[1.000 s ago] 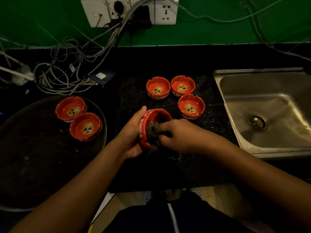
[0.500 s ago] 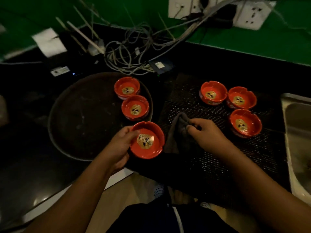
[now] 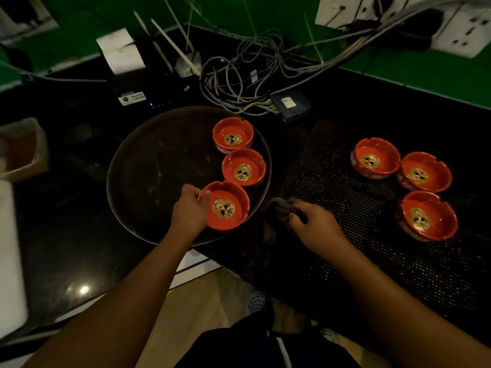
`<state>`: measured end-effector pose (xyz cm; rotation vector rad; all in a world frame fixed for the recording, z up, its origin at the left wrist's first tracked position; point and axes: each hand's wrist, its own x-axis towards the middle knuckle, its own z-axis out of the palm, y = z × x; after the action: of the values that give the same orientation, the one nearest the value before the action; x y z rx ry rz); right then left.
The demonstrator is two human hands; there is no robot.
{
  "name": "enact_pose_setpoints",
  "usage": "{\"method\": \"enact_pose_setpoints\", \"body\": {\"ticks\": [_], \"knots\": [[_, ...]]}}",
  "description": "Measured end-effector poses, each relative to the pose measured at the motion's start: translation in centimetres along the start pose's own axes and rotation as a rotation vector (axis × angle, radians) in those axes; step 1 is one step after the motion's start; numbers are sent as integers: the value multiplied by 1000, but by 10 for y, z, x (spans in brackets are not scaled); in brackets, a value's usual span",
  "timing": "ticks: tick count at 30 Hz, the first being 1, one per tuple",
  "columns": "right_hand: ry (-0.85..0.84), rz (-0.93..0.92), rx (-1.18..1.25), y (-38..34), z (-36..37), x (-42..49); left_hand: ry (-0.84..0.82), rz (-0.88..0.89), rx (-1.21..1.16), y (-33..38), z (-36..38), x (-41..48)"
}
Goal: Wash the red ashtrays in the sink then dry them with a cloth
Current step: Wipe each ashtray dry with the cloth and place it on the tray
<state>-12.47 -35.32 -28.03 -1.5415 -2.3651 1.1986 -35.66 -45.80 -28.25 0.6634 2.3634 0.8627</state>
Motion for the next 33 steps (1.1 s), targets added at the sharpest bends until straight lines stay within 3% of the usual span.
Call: {"method": "enact_pose_setpoints", "body": {"ticks": [14, 17, 19, 21, 23, 26, 33], "knots": [[-1, 0, 10, 4, 2, 0, 28, -33, 82, -17, 4, 9], [-2, 42, 129, 4, -1, -2, 48, 53, 249, -11, 4, -6], [12, 68, 234, 7, -7, -4, 92, 242, 277, 2, 8, -23], [2, 103, 348, 11, -18, -12, 6, 477, 239, 21, 20, -39], [-19, 173, 475, 20, -30, -22, -185, 614, 186, 43, 38, -50], [33, 292, 661, 44, -48, -39, -396, 693, 148, 77, 70, -63], [379, 383, 1172, 108, -100, -95, -609, 749, 213, 138, 153, -94]]}}
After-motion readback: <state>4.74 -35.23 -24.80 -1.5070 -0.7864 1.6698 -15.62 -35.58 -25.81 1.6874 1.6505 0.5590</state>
